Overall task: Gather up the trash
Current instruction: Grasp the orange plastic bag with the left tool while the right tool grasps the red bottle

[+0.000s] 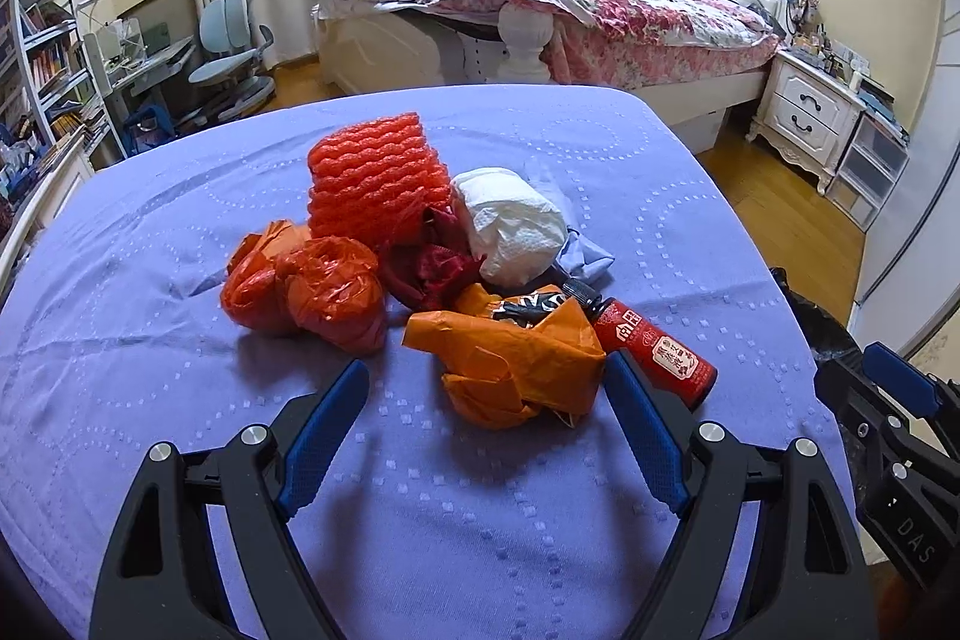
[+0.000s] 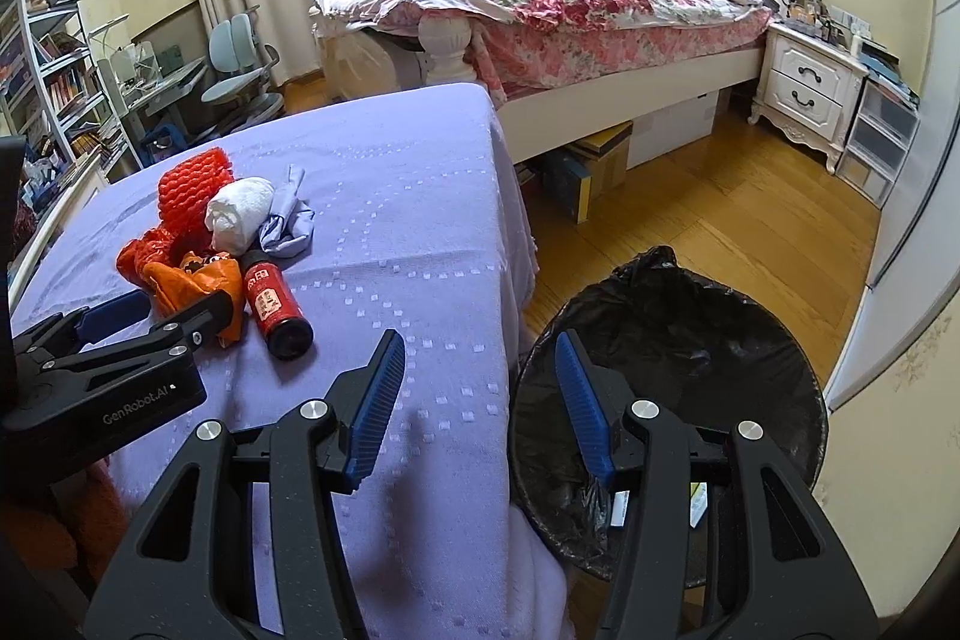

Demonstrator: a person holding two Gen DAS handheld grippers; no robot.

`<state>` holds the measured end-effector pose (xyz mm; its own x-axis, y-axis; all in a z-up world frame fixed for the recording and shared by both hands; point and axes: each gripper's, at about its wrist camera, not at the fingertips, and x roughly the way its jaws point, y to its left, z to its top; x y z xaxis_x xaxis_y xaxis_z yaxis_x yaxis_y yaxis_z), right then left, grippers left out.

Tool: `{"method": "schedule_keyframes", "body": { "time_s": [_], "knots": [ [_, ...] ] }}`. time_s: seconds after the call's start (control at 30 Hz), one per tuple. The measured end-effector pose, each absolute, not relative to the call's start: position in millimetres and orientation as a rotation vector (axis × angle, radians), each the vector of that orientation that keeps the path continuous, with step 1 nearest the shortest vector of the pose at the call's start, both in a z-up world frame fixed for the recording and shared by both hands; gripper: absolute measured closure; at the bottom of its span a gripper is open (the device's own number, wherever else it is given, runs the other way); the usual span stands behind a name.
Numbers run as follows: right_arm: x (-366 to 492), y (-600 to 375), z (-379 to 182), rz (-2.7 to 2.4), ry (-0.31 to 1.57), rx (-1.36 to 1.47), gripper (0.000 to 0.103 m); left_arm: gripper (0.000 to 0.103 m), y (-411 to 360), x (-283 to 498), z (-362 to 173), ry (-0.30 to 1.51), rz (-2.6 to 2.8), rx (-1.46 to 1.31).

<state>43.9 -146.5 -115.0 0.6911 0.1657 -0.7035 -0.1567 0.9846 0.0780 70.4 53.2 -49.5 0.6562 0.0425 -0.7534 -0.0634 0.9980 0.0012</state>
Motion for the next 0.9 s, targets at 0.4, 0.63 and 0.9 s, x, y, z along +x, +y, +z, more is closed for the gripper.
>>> {"method": "schedule_keyframes", "body": {
  "time_s": [0.4, 0.63, 0.9],
  "knots": [
    [48, -130, -114, 0.209, 0.801, -0.009, 0.052, 0.048, 59, 60, -52, 0.872, -0.021, -0.057],
    [45, -110, -115, 0.251, 0.806, -0.036, 0.052, 0.048, 70, 41, -52, 0.872, -0.027, -0.057],
    [51, -76, -118, 0.313, 0.824, -0.081, 0.052, 0.048, 91, 33, -53, 0.873, 0.002, -0.067]
  ]
}}
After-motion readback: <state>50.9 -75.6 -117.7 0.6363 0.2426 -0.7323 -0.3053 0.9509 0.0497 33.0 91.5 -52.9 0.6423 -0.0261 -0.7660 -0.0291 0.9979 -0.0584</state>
